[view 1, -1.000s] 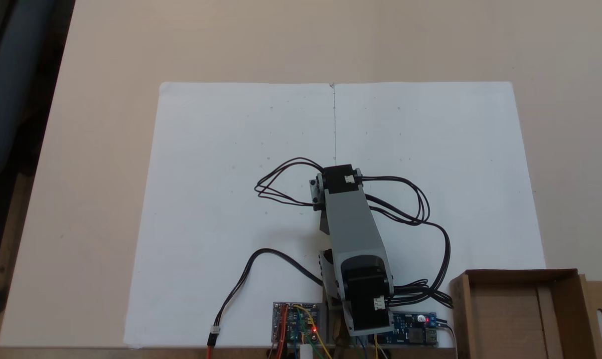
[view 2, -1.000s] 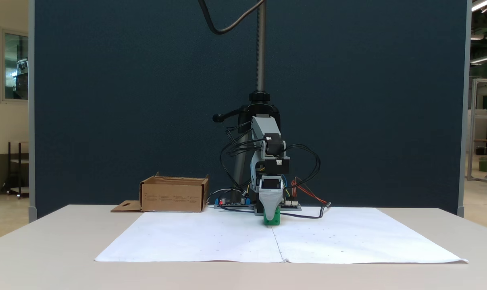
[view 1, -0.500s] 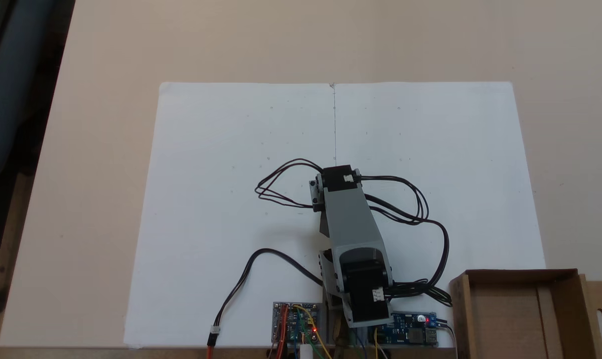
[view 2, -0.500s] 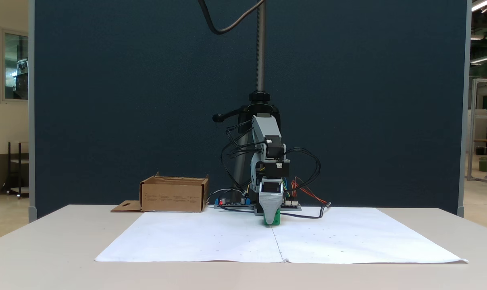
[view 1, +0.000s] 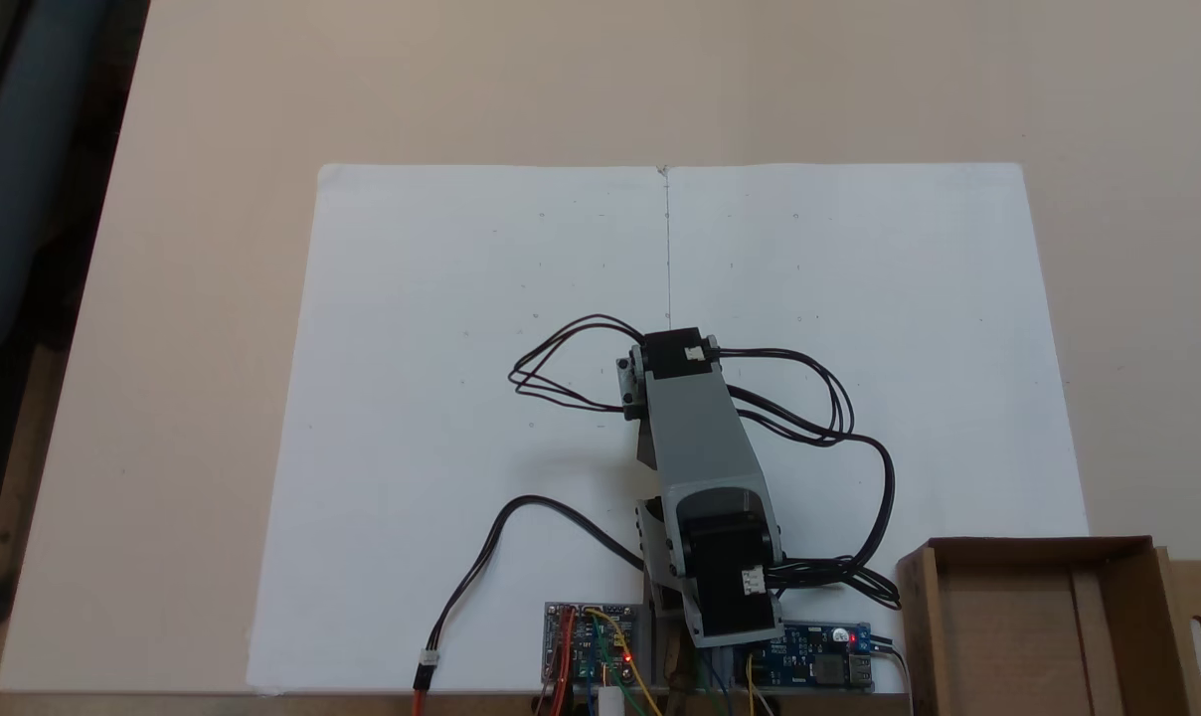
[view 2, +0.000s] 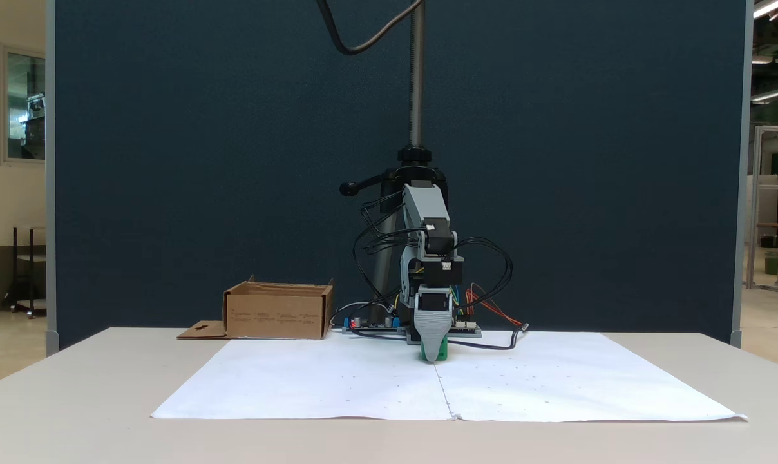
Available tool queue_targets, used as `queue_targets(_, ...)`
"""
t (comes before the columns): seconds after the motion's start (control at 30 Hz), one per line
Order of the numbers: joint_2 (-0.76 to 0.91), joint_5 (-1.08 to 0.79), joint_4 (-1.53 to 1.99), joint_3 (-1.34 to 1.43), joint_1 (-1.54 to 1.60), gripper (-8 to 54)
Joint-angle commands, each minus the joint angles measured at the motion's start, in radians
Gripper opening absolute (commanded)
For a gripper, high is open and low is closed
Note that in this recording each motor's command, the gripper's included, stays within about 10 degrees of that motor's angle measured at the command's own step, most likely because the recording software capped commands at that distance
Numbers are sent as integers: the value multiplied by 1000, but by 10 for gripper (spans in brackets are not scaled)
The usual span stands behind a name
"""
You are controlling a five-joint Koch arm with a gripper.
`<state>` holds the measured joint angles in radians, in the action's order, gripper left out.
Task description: Grasp a green dice and put it in the bin.
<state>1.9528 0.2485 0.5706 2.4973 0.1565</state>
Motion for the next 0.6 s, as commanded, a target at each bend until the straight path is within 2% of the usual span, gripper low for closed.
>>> queue_targets(0.0,18,46,-26,3,8,339)
queue_targets(0.3,18,44,-52,17,9,296)
queue_targets(0.57,5,40,-74,17,-9,294)
